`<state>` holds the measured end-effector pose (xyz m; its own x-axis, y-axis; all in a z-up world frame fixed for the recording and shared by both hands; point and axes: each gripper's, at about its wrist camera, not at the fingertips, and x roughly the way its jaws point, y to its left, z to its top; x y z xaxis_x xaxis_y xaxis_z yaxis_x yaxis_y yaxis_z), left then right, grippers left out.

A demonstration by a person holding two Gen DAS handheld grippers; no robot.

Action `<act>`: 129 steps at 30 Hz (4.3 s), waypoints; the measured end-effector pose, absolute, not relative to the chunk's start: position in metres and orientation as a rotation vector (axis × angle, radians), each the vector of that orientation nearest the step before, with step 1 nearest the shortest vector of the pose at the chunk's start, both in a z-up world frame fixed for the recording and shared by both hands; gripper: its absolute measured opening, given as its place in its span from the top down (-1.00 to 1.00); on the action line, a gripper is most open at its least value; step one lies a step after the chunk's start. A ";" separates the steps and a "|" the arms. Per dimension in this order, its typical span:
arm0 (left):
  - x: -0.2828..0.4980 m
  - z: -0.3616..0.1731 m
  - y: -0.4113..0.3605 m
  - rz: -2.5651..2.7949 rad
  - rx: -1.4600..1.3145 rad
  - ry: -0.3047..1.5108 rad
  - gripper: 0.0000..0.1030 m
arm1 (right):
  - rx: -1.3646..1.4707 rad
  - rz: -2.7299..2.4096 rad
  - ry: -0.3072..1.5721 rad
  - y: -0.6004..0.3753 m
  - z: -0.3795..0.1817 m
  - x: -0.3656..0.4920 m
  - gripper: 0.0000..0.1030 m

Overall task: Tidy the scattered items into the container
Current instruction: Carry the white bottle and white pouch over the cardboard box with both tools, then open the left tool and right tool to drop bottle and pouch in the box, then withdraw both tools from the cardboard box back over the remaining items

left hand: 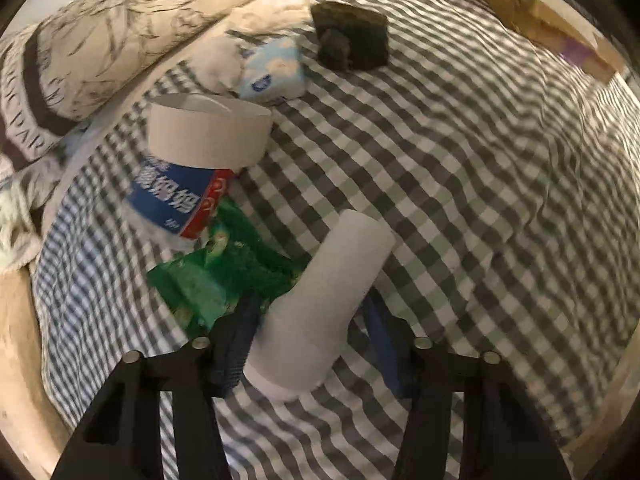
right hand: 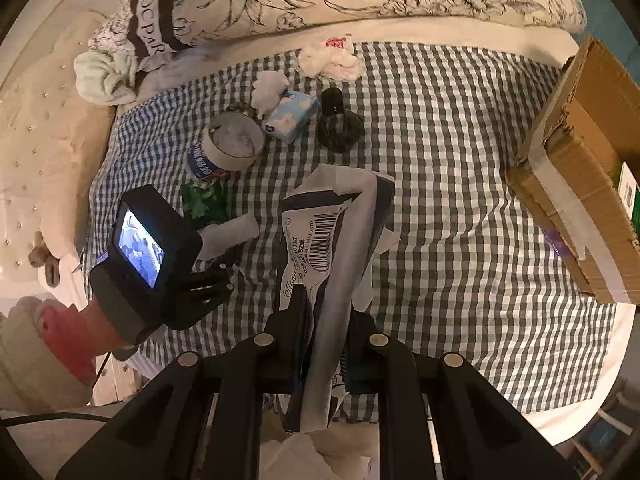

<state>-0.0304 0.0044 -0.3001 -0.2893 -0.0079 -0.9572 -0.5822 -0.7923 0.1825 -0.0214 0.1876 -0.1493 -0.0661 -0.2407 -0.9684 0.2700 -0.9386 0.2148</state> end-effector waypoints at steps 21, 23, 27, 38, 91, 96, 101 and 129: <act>-0.043 -0.105 -0.028 2.400 -1.635 0.039 0.14 | 1.669 -2.190 -0.009 0.189 -0.070 -0.024 0.73; -0.044 -0.084 -0.022 2.412 -1.615 0.032 0.14 | 1.634 -2.217 -0.017 0.192 -0.056 -0.021 0.73; -0.046 -0.049 -0.003 2.443 -1.538 0.070 0.14 | 1.564 -2.270 -0.029 0.203 -0.029 -0.019 0.73; -0.051 -0.013 0.077 2.402 -1.439 0.113 0.14 | 1.454 -2.411 -0.076 0.266 0.015 -0.022 0.73; -0.126 -0.051 0.290 2.224 -1.434 0.363 -0.72 | 1.637 -2.612 -0.281 0.465 -0.027 -0.107 -0.20; -0.116 -0.030 0.235 2.348 -1.443 0.294 -0.74 | 1.540 -2.574 -0.216 0.424 -0.010 -0.097 -0.20; -0.096 -0.021 0.166 2.453 -1.471 0.197 -0.77 | 1.475 -2.518 -0.149 0.377 -0.001 -0.080 -0.20; -0.015 -0.098 -0.100 2.563 -1.817 -0.115 -0.80 | 1.492 -2.267 0.073 0.156 -0.042 -0.023 -0.30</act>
<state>-0.0146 -0.0996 -0.0978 -0.3317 0.0403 -0.9425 0.0445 -0.9973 -0.0583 -0.0233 0.1560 -0.0417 -0.3333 -0.3177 -0.8877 0.3741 -0.9088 0.1848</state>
